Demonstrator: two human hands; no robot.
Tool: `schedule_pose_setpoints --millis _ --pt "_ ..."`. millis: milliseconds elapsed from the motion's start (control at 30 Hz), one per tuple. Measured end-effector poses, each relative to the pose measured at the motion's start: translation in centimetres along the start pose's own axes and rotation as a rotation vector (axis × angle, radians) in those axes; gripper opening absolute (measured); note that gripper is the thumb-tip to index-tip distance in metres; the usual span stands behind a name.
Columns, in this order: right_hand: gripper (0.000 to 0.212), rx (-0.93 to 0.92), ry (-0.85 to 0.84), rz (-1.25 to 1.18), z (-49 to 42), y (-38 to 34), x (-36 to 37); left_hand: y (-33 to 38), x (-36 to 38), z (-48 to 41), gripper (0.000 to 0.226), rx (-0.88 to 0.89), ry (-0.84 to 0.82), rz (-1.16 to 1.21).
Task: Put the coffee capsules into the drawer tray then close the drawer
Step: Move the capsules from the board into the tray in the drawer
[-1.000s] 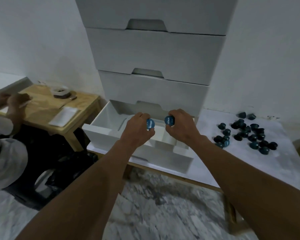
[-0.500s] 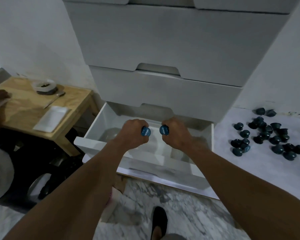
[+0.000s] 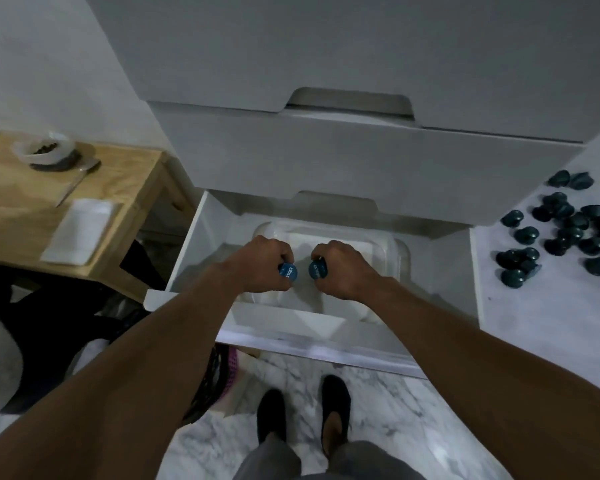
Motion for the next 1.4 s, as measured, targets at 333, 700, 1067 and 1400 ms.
schedule_pose_setpoints --millis 333,700,1067,1400 --pt "0.038 0.116 -0.094 0.063 0.7 -1.1 1.9 -1.2 2.8 -0.6 0.038 0.218 -0.198 -0.086" --pt "0.027 0.251 -0.152 -0.021 1.1 -0.5 2.0 -0.5 3.7 -1.2 0.029 0.315 -0.279 -0.178" --pt "0.027 0.312 -0.276 -0.065 1.2 -1.1 4.0 -0.7 3.1 -0.8 0.031 0.300 -0.283 -0.281" --pt "0.027 0.259 -0.288 -0.010 0.8 -2.7 4.5 -1.3 2.8 -0.4 0.031 0.291 -0.248 -0.296"
Point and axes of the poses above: each hand's wrist, its own z-axis away from the middle knuckle, its own x-axis out of the palm, y = z × x, the point moved 8 cm from there along -z, towards the middle knuckle, and after that the axes turned 12 degrees about y, right-handed, at the moved point
